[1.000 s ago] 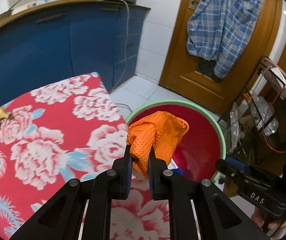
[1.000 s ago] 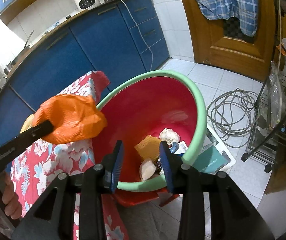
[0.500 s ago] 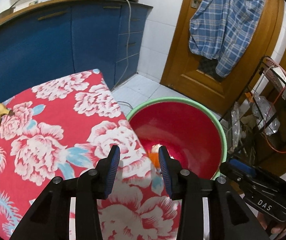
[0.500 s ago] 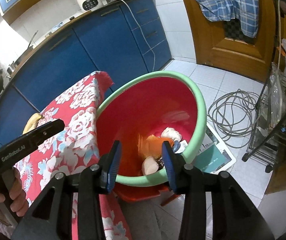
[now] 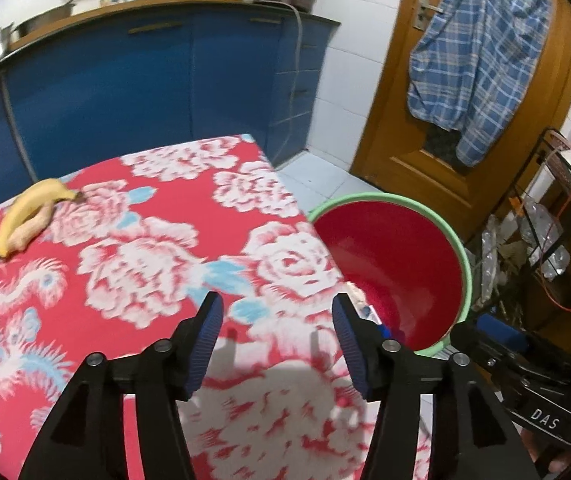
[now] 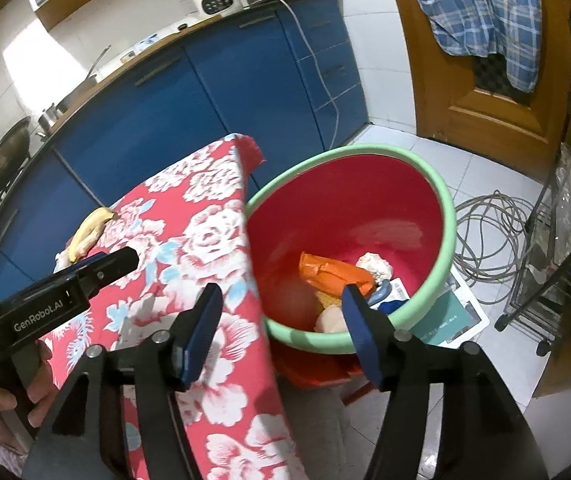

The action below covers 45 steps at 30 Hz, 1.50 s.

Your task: Collect trash

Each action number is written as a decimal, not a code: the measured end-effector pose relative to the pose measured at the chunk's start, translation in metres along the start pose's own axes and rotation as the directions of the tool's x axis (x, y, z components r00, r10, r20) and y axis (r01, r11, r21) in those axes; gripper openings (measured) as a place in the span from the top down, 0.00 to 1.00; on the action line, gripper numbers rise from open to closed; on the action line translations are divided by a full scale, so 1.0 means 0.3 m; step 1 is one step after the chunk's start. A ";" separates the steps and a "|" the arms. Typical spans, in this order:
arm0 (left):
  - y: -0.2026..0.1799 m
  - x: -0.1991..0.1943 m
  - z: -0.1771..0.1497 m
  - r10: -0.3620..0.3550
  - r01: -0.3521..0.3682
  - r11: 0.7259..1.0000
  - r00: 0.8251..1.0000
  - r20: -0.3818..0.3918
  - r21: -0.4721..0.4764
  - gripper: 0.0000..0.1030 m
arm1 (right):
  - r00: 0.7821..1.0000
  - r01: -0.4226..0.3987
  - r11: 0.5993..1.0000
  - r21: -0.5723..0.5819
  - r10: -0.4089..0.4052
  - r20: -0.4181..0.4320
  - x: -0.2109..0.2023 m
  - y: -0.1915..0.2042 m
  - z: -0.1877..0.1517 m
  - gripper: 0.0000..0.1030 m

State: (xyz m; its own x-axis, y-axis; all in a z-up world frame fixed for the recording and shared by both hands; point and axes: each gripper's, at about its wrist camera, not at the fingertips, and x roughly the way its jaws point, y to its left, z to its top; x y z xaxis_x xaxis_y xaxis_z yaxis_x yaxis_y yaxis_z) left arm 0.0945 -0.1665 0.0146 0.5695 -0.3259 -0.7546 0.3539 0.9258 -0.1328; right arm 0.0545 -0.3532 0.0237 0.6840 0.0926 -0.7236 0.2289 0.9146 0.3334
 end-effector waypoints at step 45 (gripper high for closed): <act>0.325 -0.369 -0.194 0.238 -0.210 0.953 0.966 0.106 -0.220 0.29 | 0.994 -0.067 0.980 -0.185 0.082 0.075 -0.151 0.383 -0.112 0.14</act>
State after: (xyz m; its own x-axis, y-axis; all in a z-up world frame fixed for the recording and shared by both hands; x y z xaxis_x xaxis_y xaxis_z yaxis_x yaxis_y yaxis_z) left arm 0.0227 -0.0289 0.0479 0.7124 -0.1148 -0.6923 0.0541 0.9926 -0.1089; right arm 0.0266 -0.2392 0.0744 0.7507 0.1373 -0.6462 0.0505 0.9634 0.2634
